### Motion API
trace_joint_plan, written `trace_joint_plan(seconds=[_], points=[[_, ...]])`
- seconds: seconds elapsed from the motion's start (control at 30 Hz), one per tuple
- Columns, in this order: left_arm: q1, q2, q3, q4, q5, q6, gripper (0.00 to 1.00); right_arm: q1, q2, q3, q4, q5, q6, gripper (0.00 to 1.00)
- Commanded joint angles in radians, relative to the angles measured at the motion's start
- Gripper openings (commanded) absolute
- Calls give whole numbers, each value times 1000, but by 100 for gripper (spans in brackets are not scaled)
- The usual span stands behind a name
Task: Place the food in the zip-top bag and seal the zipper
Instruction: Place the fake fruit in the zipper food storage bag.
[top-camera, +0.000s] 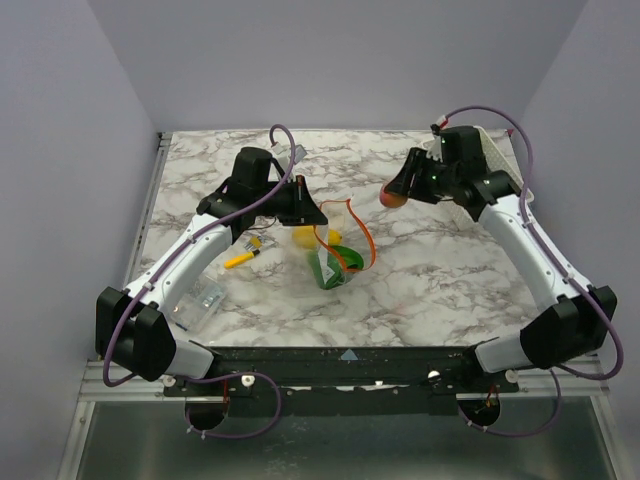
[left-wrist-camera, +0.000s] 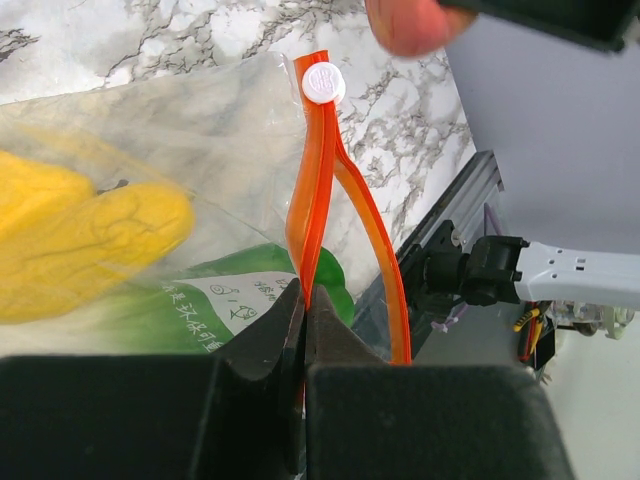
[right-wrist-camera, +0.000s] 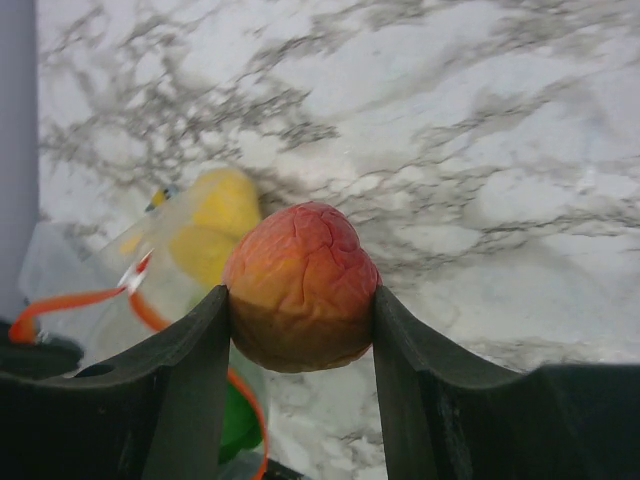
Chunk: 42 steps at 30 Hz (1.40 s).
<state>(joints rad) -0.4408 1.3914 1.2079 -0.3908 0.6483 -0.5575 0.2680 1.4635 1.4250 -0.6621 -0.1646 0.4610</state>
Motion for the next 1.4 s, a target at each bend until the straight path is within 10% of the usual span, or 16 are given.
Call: trace_joint_plan(seconds=[0.0,0.47,1.0,1.37], points=[[-6,-15,22,3,1,18,0,133,-115,-60,110,-91,86,0],[-6,-31,21,1,-8,24,0,435,-130,-124,232,123,180,6],[-16,-68,16,4,-10,28,0,464,-76,-196,305,136,201,68],[-19,-49,23,-17,-42,46,0,464,-85,-107,206,257,152,78]])
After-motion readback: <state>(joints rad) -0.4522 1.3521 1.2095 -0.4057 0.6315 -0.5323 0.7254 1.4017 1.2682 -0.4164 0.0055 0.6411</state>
